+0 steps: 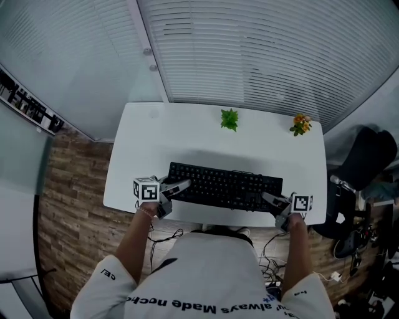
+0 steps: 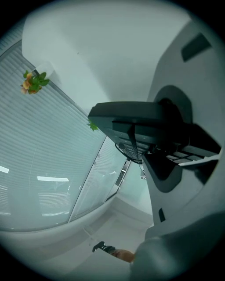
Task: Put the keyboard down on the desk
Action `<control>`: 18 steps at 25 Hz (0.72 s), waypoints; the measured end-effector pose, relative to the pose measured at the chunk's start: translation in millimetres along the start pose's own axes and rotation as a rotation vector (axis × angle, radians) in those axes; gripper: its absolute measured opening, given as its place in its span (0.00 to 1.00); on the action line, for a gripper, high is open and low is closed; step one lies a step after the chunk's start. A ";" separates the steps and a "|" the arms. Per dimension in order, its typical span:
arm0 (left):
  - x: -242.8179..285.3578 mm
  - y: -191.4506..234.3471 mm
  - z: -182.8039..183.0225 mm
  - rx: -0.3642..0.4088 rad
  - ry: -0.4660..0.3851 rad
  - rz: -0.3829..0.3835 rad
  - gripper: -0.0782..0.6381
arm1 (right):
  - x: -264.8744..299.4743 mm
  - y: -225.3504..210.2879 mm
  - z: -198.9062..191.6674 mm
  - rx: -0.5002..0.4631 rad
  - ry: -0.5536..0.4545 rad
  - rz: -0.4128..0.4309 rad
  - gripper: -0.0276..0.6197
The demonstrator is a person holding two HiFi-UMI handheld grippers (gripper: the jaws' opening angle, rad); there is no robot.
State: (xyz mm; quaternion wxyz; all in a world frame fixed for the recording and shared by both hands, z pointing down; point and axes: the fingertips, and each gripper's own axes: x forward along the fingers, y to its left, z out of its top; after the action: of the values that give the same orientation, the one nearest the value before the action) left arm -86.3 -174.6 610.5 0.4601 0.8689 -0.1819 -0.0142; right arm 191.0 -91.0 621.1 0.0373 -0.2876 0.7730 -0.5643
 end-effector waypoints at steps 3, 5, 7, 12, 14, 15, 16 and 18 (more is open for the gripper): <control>3.4 19.7 -7.7 -0.012 0.010 0.040 0.47 | 4.7 -19.9 -2.5 0.028 0.017 -0.033 0.40; 5.4 32.0 -13.5 -0.028 0.018 0.061 0.48 | 9.7 -30.1 -2.6 0.038 0.027 -0.051 0.41; 7.1 40.8 -19.1 -0.038 0.029 0.085 0.48 | 18.3 -34.3 -2.0 0.036 0.034 -0.028 0.43; 16.4 62.5 -29.9 -0.056 0.049 0.138 0.49 | 14.3 -85.8 -10.0 0.125 0.053 -0.231 0.47; 18.9 71.5 -35.1 -0.072 0.065 0.167 0.50 | 17.3 -97.6 -9.7 0.135 0.060 -0.272 0.49; 19.8 75.9 -37.7 -0.077 0.069 0.181 0.51 | 18.8 -102.3 -9.5 0.136 0.062 -0.288 0.50; 20.4 79.8 -40.1 -0.080 0.071 0.194 0.51 | 19.6 -107.2 -9.5 0.136 0.065 -0.308 0.51; 21.4 86.5 -44.0 -0.074 0.076 0.222 0.53 | 20.1 -117.2 -10.1 0.128 0.072 -0.360 0.53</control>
State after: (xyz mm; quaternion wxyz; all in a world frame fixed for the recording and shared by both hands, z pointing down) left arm -84.1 -190.9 708.5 0.4969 0.8259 -0.2588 0.0629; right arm 217.5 -115.4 734.9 -0.0734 -0.3978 0.6723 -0.6199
